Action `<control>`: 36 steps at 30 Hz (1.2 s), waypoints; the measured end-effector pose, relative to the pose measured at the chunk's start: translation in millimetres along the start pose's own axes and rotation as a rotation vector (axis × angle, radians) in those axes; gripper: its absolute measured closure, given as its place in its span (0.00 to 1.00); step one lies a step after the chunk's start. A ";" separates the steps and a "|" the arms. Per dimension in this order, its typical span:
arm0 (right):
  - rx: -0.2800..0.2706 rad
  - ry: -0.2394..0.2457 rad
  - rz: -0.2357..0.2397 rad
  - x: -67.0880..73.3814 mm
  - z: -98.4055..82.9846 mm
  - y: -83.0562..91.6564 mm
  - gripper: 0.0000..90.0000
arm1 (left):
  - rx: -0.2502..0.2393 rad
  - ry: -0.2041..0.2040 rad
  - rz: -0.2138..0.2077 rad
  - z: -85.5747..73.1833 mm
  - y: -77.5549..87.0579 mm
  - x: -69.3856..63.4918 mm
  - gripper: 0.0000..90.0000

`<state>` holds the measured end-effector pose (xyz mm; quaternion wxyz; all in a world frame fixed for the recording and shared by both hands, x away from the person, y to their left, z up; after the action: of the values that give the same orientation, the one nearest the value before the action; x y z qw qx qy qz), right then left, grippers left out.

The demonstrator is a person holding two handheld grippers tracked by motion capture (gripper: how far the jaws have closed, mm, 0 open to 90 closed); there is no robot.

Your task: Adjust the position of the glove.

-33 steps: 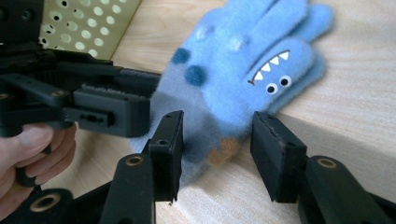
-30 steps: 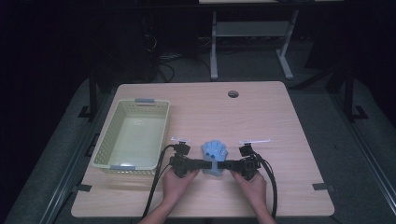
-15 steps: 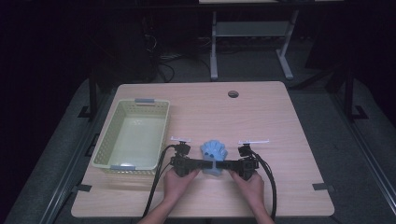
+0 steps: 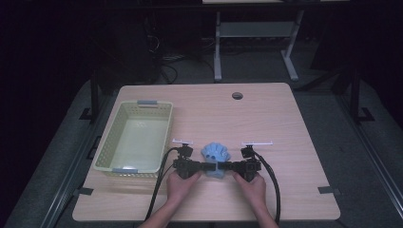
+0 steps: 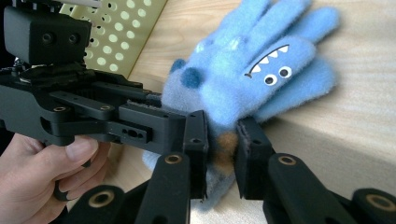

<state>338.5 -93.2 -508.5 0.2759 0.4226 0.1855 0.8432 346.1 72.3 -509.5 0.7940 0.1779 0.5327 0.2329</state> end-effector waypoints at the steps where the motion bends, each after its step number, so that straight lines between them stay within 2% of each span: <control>1: 0.000 0.000 0.000 0.0 0.0 0.0 0.86 | 0.000 0.000 0.000 0.0 0.0 0.0 0.77; 6: -0.008 0.005 0.012 0.9 2.0 2.9 0.88 | -0.009 0.006 -0.024 2.4 2.9 -2.8 0.79; 14: -0.043 0.043 0.023 14.8 13.9 15.5 0.88 | -0.026 -0.040 -0.030 9.8 14.4 -18.7 0.79; 16: -0.050 0.055 0.024 19.0 18.3 18.5 0.88 | -0.034 -0.062 -0.032 14.1 20.1 -24.8 0.79; 20: -0.052 0.074 0.020 25.9 25.8 22.7 0.88 | -0.045 -0.068 -0.041 18.1 26.5 -30.0 0.78; 36: -0.046 0.124 0.024 45.0 42.8 23.1 0.88 | -0.061 -0.081 -0.057 26.8 46.9 -35.2 0.78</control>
<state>344.1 -79.8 -443.9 0.2632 0.3653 0.1777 0.8750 351.1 90.5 -447.9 0.8261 0.1479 0.4978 0.2189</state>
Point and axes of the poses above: each handheld gripper's, and its own axes: y roughly backward along the jaws, z roughly out of its top, x roughly to its left, the point moved 5 cm from there along -y, roughly forward along the jaws, and after that the axes turned 8 degrees about y, right-handed, at the moved point
